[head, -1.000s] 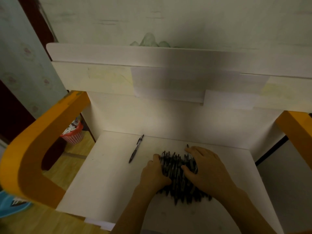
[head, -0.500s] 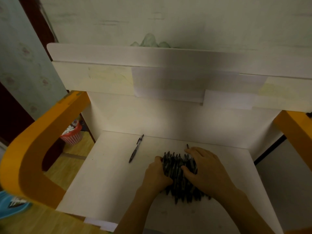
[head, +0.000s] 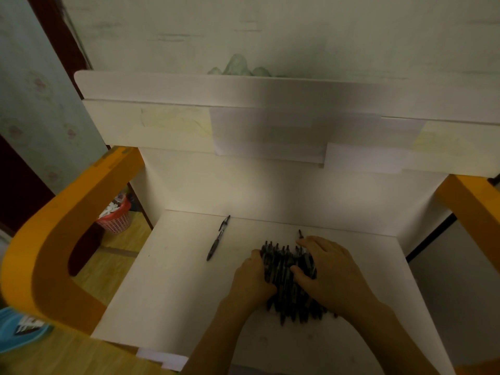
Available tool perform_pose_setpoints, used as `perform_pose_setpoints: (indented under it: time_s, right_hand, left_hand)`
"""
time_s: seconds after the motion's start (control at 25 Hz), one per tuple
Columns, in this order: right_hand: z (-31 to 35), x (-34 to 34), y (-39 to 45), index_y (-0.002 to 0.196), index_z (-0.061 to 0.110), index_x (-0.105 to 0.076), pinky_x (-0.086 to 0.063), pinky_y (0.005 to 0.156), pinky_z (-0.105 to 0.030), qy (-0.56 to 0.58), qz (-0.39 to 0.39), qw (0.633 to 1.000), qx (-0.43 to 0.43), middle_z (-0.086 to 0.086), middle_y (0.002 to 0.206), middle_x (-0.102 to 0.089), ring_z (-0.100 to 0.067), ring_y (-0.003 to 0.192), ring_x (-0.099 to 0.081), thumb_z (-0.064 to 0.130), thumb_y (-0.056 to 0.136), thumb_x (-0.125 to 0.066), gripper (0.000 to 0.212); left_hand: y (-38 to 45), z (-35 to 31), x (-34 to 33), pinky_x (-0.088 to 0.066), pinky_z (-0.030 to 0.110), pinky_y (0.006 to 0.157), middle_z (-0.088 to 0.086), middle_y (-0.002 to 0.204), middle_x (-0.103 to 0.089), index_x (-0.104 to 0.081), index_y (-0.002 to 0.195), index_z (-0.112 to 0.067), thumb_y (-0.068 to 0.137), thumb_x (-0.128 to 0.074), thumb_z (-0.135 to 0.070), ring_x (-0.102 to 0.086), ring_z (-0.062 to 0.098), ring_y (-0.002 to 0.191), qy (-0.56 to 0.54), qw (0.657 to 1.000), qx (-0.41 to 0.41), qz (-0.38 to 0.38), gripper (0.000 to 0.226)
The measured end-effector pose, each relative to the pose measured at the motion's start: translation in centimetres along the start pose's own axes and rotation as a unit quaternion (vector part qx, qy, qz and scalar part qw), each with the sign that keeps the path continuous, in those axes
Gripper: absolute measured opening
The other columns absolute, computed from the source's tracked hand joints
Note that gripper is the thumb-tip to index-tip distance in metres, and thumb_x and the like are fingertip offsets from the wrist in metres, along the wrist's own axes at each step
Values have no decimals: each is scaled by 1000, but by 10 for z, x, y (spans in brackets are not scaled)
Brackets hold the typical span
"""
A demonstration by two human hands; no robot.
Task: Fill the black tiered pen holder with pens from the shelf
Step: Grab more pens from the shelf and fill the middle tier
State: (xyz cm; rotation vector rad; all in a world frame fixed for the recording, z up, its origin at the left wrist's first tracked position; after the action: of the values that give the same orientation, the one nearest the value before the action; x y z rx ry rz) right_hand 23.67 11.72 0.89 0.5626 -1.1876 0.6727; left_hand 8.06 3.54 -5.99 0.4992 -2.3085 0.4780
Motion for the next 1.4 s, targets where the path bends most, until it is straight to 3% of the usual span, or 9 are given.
perform_pose_setpoints:
  time_s: [0.32, 0.52, 0.8, 1.0, 1.16, 1.4]
  right_hand:
    - [-2, 0, -1, 145, 30, -37, -22, 118, -36, 7, -7, 1000, -2, 6, 149, -40, -15, 137, -34, 58, 90, -47, 62]
    - [-1, -1, -2, 145, 30, -37, -22, 118, -36, 9, -6, 1000, -5, 5, 150, -39, -16, 138, -33, 58, 91, -48, 62]
    - [-3, 1, -2, 146, 31, -35, -20, 119, -37, 9, -8, 1000, -7, 6, 151, -37, -15, 140, -31, 59, 91, -46, 62]
    - [-5, 2, -3, 146, 31, -36, -20, 119, -37, 13, -7, 1000, -8, 6, 151, -37, -16, 139, -32, 57, 91, -46, 62]
    - [-7, 4, -4, 146, 31, -36, -20, 119, -36, 6, -12, 1000, -12, 7, 151, -38, -15, 139, -32, 58, 91, -45, 61]
    - [-6, 7, -4, 145, 31, -37, -19, 119, -35, 5, -16, 1000, -12, 6, 150, -38, -15, 139, -32, 58, 92, -45, 60]
  left_hand:
    - [1, -3, -1, -48, 18, 62, 6, 107, -61, -41, 119, -10, 73, -80, -21, -58, 12, 85, -37, 999, 38, -7, 60]
    - [1, -7, -2, -47, 23, 61, 6, 107, -62, -42, 120, -13, 75, -77, -23, -57, 13, 81, 28, 998, 48, -7, 58]
    - [5, -6, -3, -56, 31, 69, 7, 104, -60, -42, 109, -11, 75, -78, -21, -60, 18, 85, -3, 996, 82, -19, 51]
    - [12, -8, -1, -46, 28, 61, 1, 92, -53, -42, 112, -10, 82, -70, -33, -56, 16, 79, 53, 994, 97, -2, 47]
    - [14, -6, 1, -39, 25, 54, -6, 78, -47, -47, 100, -17, 84, -62, -40, -49, 10, 67, 98, 991, 89, 9, 32]
    - [13, -2, 4, -48, 28, 65, 1, 91, -59, -52, 101, -16, 91, -57, -41, -57, 15, 76, 53, 995, 81, -19, 27]
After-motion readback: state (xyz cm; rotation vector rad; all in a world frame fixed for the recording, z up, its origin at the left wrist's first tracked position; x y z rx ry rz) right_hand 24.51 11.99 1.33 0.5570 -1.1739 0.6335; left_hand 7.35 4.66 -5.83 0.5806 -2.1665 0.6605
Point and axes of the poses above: each hand's wrist, its own y-axis towards the middle knuckle, its own x-axis out of the back of the hand, z = x × y, the point moved 1 cm from there along y, towards the middle knuckle
